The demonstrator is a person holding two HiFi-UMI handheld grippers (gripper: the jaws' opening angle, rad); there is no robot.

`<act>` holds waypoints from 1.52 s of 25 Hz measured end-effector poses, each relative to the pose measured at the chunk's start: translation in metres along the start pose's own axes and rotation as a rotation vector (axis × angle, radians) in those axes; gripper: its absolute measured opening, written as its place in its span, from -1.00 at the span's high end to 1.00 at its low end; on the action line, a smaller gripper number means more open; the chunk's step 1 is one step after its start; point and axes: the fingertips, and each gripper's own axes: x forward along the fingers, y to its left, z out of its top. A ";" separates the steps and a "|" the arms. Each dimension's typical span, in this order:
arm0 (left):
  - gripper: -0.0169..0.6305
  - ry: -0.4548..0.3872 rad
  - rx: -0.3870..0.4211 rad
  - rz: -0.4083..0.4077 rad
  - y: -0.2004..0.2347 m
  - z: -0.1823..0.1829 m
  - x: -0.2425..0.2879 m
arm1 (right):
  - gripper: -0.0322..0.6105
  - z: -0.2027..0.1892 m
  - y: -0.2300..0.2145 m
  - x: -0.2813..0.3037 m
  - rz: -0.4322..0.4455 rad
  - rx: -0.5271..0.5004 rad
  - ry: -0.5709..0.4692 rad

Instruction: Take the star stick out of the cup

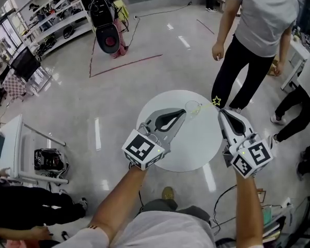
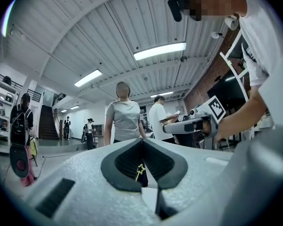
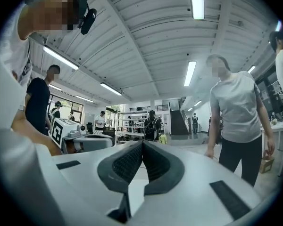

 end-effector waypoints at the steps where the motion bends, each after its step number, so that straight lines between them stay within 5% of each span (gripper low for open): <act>1: 0.90 0.004 0.000 -0.009 0.003 -0.002 0.001 | 0.87 -0.002 -0.001 0.003 -0.009 0.000 0.006; 15: 0.90 0.139 0.022 -0.108 0.024 -0.055 0.043 | 0.87 -0.043 -0.040 0.021 -0.114 0.003 0.117; 31: 0.89 0.388 0.092 -0.210 0.024 -0.140 0.105 | 0.87 -0.134 -0.077 0.031 -0.080 0.047 0.289; 38: 0.57 0.526 0.111 -0.269 0.016 -0.188 0.144 | 0.87 -0.163 -0.101 0.023 -0.077 0.093 0.333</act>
